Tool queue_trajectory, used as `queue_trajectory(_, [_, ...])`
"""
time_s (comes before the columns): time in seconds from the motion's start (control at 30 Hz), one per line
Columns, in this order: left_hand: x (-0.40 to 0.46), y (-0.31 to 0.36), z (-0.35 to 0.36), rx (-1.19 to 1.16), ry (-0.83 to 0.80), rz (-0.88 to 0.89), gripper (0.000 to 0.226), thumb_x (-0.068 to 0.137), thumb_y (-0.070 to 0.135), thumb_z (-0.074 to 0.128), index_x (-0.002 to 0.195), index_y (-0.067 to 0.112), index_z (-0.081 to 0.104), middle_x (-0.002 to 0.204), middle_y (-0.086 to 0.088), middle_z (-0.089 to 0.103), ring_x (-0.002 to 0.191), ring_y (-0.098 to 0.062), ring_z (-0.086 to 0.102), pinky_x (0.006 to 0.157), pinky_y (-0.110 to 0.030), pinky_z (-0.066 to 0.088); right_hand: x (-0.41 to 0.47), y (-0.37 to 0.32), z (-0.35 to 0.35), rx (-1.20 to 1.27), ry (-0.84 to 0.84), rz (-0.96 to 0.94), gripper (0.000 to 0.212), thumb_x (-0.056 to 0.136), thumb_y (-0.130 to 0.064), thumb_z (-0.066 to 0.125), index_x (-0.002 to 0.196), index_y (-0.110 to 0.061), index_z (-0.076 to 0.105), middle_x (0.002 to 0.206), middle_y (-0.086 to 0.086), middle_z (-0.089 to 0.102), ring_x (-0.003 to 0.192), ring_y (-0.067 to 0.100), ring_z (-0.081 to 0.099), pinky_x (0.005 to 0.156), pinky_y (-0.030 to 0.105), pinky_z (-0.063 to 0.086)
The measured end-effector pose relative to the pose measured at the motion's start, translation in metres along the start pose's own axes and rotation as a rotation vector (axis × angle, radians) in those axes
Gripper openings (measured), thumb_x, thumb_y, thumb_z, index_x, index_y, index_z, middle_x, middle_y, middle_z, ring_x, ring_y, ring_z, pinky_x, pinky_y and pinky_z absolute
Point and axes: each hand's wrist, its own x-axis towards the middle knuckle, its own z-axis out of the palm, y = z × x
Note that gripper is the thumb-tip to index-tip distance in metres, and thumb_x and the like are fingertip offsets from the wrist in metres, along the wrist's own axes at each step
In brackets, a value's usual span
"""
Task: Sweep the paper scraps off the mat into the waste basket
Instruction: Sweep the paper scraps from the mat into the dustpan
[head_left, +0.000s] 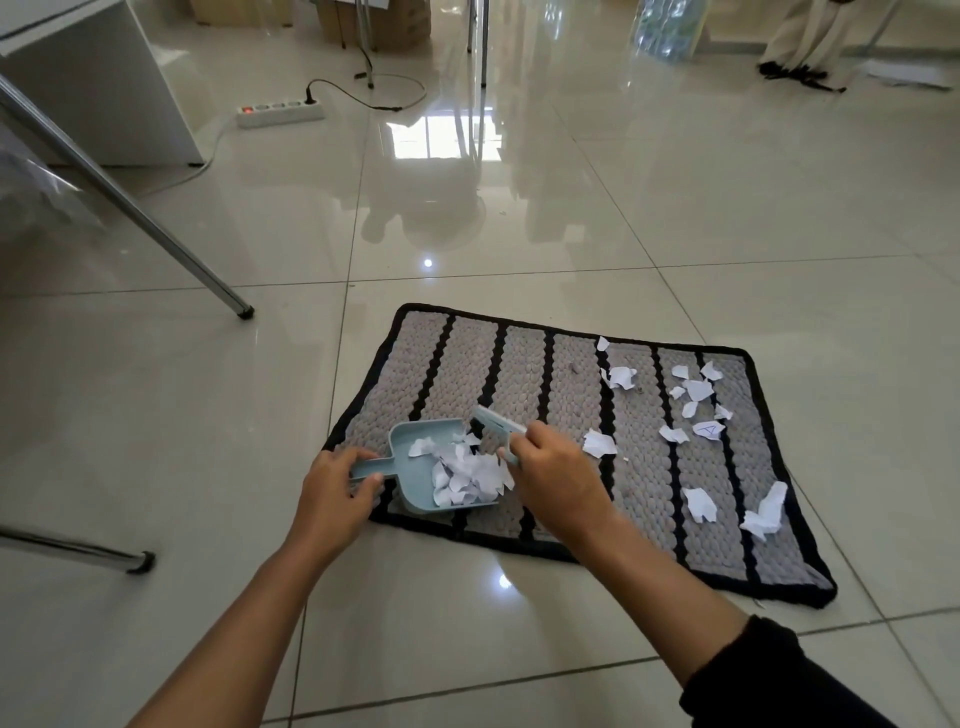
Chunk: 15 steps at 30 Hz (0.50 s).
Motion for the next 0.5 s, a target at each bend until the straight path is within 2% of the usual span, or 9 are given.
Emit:
queue_trajectory(0.1, [0.0, -0.001, 0.002, 0.006, 0.019, -0.001, 0.021, 0.083, 0.008, 0.058, 0.104, 0.005, 0.06, 0.095, -0.013, 0.047, 0.068, -0.007, 0.043, 0.059, -0.012, 0.044, 0.001, 0.004, 0.01, -0.047, -0.019, 0.042, 0.015, 0.064, 0.0, 0.079, 0.07, -0.001, 0.066, 0.061, 0.006, 0.058, 0.049, 0.014, 0.053, 0.042, 0.021, 0.049])
queue_trajectory(0.2, [0.001, -0.003, 0.002, 0.005, 0.019, 0.005, 0.022, 0.084, 0.008, 0.058, 0.105, 0.004, 0.059, 0.095, -0.013, 0.047, 0.066, -0.004, 0.043, 0.057, -0.004, 0.04, -0.008, -0.007, 0.024, -0.001, -0.1, -0.017, 0.017, 0.066, -0.002, 0.078, 0.076, 0.002, 0.065, 0.067, 0.01, 0.061, 0.056, 0.019, 0.058, 0.047, 0.027, 0.056])
queue_trajectory(0.27, [0.001, -0.004, 0.002, -0.006, 0.021, 0.009, 0.022, 0.084, 0.007, 0.058, 0.105, 0.003, 0.059, 0.095, -0.014, 0.047, 0.065, 0.0, 0.042, 0.057, 0.0, 0.04, -0.019, -0.015, 0.025, 0.009, -0.132, -0.081, 0.02, 0.06, 0.001, 0.077, 0.075, -0.001, 0.064, 0.067, 0.009, 0.061, 0.056, 0.018, 0.058, 0.045, 0.024, 0.054])
queue_trajectory(0.33, [0.0, -0.005, 0.002, -0.003, 0.027, 0.009, 0.022, 0.084, 0.008, 0.058, 0.106, 0.004, 0.059, 0.094, -0.013, 0.046, 0.065, 0.0, 0.042, 0.056, -0.002, 0.04, -0.025, -0.016, 0.019, 0.025, -0.129, -0.107, 0.019, 0.062, -0.003, 0.076, 0.078, -0.003, 0.065, 0.069, 0.007, 0.062, 0.058, 0.017, 0.058, 0.044, 0.023, 0.052])
queue_trajectory(0.4, [0.001, -0.005, 0.002, -0.001, 0.025, 0.002, 0.023, 0.084, 0.008, 0.058, 0.106, 0.005, 0.059, 0.095, -0.012, 0.046, 0.065, -0.004, 0.044, 0.056, -0.006, 0.039, -0.019, -0.009, 0.012, 0.036, -0.057, -0.083, 0.014, 0.071, -0.009, 0.073, 0.082, -0.003, 0.066, 0.069, 0.006, 0.063, 0.057, 0.015, 0.058, 0.045, 0.022, 0.053])
queue_trajectory(0.5, [0.0, -0.007, 0.004, 0.008, 0.023, -0.02, 0.025, 0.083, 0.01, 0.059, 0.107, 0.006, 0.059, 0.095, -0.011, 0.047, 0.078, -0.017, 0.047, 0.068, -0.018, 0.035, 0.002, 0.002, 0.008, 0.008, 0.023, -0.008, 0.015, 0.075, -0.011, 0.072, 0.085, -0.002, 0.066, 0.072, 0.008, 0.061, 0.059, 0.016, 0.056, 0.049, 0.022, 0.051])
